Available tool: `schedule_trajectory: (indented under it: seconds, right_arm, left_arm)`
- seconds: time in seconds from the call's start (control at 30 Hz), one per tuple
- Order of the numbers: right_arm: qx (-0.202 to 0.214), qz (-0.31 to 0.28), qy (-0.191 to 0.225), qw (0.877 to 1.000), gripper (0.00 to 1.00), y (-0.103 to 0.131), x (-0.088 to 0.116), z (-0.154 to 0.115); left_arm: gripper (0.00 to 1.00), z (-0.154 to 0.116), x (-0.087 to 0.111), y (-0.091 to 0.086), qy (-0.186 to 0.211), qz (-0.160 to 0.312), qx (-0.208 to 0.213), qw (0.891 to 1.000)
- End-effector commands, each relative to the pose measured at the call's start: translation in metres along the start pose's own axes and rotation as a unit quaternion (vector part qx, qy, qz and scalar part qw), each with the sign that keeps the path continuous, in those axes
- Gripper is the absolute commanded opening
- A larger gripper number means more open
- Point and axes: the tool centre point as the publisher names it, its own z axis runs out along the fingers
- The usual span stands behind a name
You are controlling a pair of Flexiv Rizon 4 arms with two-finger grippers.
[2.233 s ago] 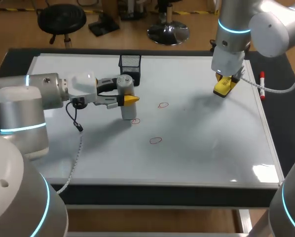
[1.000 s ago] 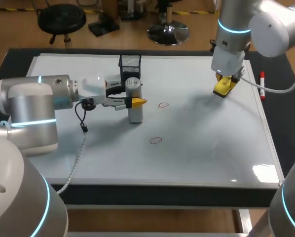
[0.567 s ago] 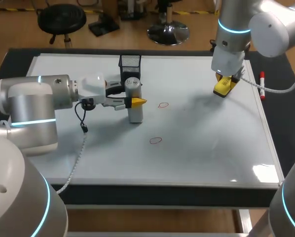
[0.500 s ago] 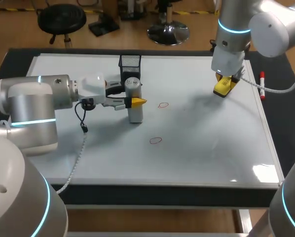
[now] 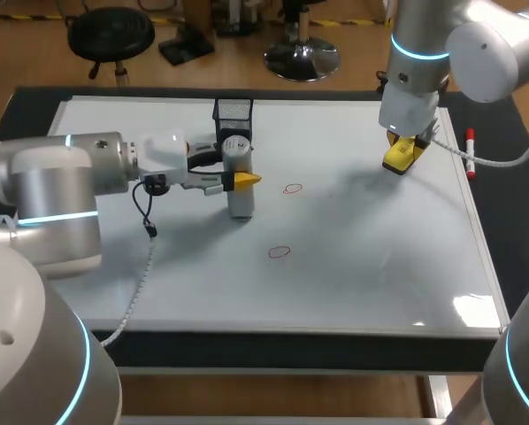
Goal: Pick up the inspection probe, press it on each red-marked spot on the whiteboard one by one, put down the probe, pick up the eraser, and wipe off all the red marks.
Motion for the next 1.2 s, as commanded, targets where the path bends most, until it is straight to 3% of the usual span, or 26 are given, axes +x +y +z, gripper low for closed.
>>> schedule_trajectory:
  seconds: [0.03, 0.53, 0.9, 1.2]
  right_arm:
    - [0.001, -0.001, 0.0, 1.0, 0.0, 0.0, 0.001, -0.001]
    - [0.001, -0.001, 0.0, 1.0, 0.0, 0.0, 0.001, -0.001]
    - [0.001, -0.001, 0.0, 1.0, 0.0, 0.0, 0.001, -0.001]
    - [0.001, -0.001, 0.0, 1.0, 0.0, 0.0, 0.001, -0.001]
  left_arm:
    - [0.0, -0.019, 0.005, -0.015, -0.012, 0.007, 0.0, 1.0]
    - [0.0, -0.117, 0.004, -0.033, -0.105, 0.03, -0.016, 0.994]
    - [0.0, -0.186, 0.013, -0.033, -0.171, 0.032, -0.032, 0.984]
    - [0.0, -0.241, 0.024, -0.027, -0.238, 0.026, -0.038, 0.97]
